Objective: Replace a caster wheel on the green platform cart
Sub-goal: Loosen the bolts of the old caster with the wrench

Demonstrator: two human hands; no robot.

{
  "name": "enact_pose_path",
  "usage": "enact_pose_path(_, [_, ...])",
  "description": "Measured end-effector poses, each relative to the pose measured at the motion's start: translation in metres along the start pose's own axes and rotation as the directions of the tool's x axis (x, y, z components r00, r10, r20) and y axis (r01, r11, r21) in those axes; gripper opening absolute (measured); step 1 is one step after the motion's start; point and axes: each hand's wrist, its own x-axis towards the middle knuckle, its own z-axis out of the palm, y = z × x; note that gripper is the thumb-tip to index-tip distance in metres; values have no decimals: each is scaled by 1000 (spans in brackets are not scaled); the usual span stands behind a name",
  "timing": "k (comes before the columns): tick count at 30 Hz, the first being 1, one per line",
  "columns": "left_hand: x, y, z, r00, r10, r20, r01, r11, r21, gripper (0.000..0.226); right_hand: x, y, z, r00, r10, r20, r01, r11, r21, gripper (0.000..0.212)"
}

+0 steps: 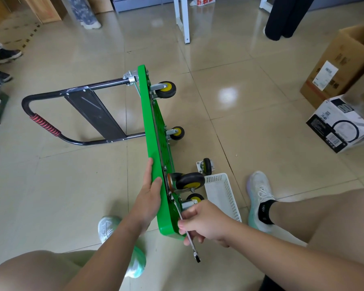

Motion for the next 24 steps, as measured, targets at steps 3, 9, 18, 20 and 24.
enact_pose_path(3, [-1, 0, -1, 1000, -3, 0, 3, 1000, 10, 57, 3, -4, 4, 1000, 15, -6, -15, 1000, 21, 17])
enact_pose_path(9, [0, -1, -1, 1000, -3, 2, 3, 1000, 11, 57, 10, -5, 3, 1000, 28, 3, -29, 999, 26, 15])
enact_pose_path(18, [0, -1, -2, 1000, 1, 9, -1, 1000, -30, 59, 54, 25, -4, 961, -235, -144, 138, 862, -487, 36])
enact_pose_path(20, [1, -1, -2, 1000, 5, 17, -5, 999, -33, 59, 59, 30, -1, 962, -237, -139, 143, 864, -482, 35])
enact_pose_path(24, [0, 1, -2, 1000, 0, 23, 1, 999, -33, 59, 51, 40, -3, 949, -271, -160, 175, 878, -446, 27])
